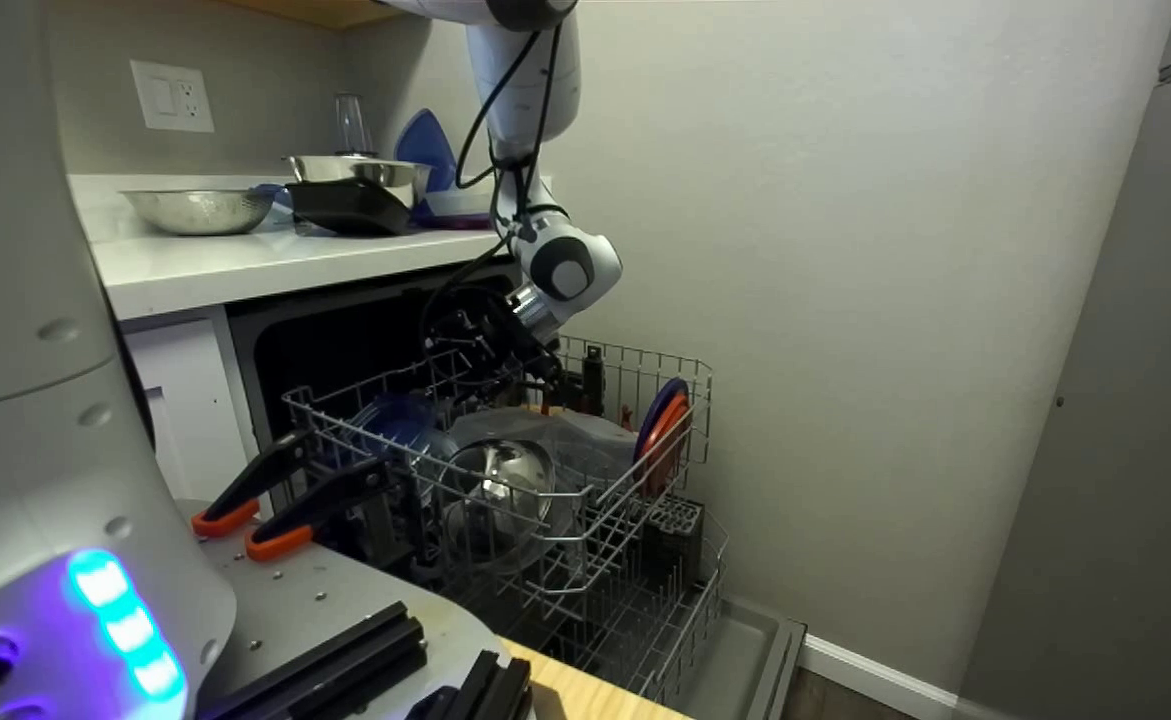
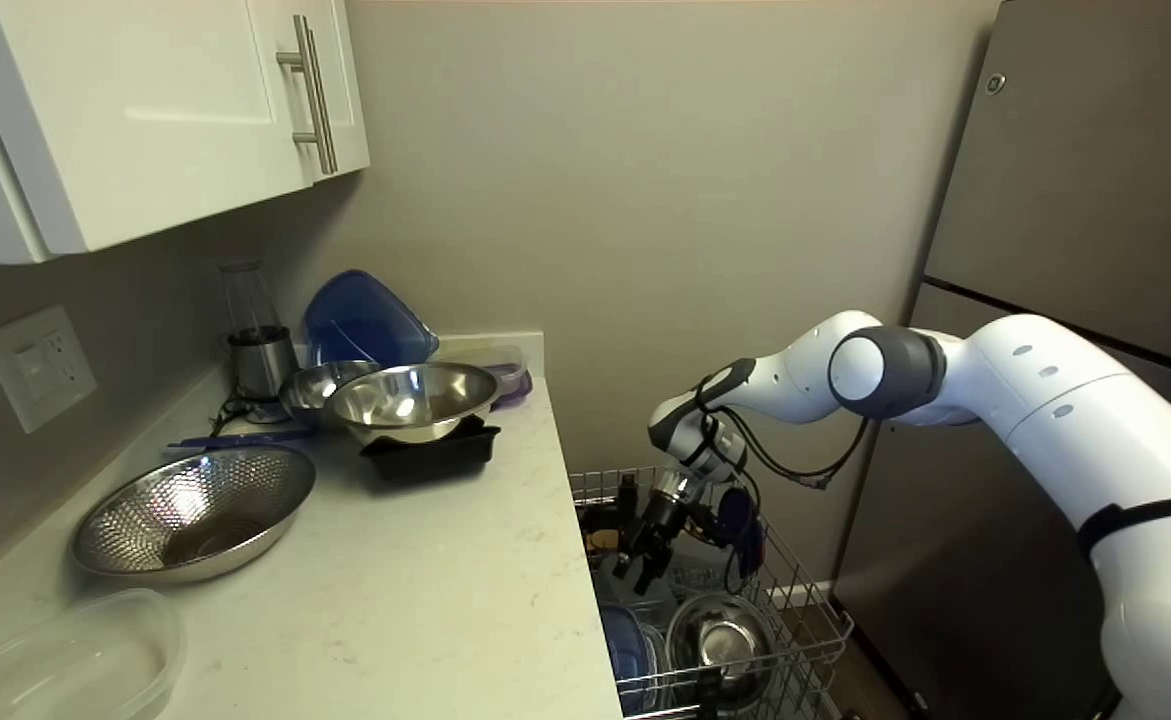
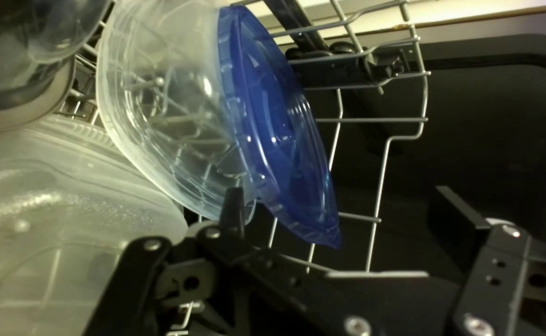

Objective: Remove one blue lid from the dishwasher

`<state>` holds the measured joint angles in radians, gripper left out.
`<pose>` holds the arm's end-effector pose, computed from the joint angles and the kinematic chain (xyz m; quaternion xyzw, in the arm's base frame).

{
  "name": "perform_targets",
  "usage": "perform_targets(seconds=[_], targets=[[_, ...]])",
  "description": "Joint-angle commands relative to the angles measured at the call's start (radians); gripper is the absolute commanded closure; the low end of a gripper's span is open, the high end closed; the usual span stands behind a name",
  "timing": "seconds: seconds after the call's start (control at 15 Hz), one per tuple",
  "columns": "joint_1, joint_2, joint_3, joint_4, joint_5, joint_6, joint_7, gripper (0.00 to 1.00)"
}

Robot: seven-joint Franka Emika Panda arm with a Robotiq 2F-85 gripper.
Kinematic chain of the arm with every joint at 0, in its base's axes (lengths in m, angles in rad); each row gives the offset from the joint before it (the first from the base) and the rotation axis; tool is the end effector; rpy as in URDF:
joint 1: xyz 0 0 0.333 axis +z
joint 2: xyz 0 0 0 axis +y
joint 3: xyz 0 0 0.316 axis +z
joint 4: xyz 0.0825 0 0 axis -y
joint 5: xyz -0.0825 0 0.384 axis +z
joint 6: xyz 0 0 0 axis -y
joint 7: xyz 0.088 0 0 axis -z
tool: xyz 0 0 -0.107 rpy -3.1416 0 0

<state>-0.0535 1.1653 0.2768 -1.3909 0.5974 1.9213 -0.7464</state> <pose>0.6181 0.1619 0.0057 -0.8593 -0.2110 0.1774 0.4308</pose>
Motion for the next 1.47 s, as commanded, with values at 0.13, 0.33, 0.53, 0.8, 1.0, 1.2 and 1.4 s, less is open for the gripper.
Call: perform_targets(seconds=[0.13,0.33,0.53,0.8,1.0,1.2,1.4], targets=[[0.026,0.076,0.025,0.096,-0.065,-0.001,-0.004,0.00],[0.033,0.109,0.042,0.139,-0.091,-0.005,-0.014,0.00],[0.035,0.141,0.061,0.179,-0.118,-0.019,-0.029,0.00],[0.030,0.190,0.094,0.231,-0.133,-0.065,-0.061,0.00],[0.027,0.214,0.103,0.268,-0.134,-0.142,-0.073,0.00],[0.033,0.232,0.094,0.307,-0.142,-0.236,-0.068,0.00],[0.041,0.235,0.082,0.328,-0.141,-0.290,-0.073,0.00]])
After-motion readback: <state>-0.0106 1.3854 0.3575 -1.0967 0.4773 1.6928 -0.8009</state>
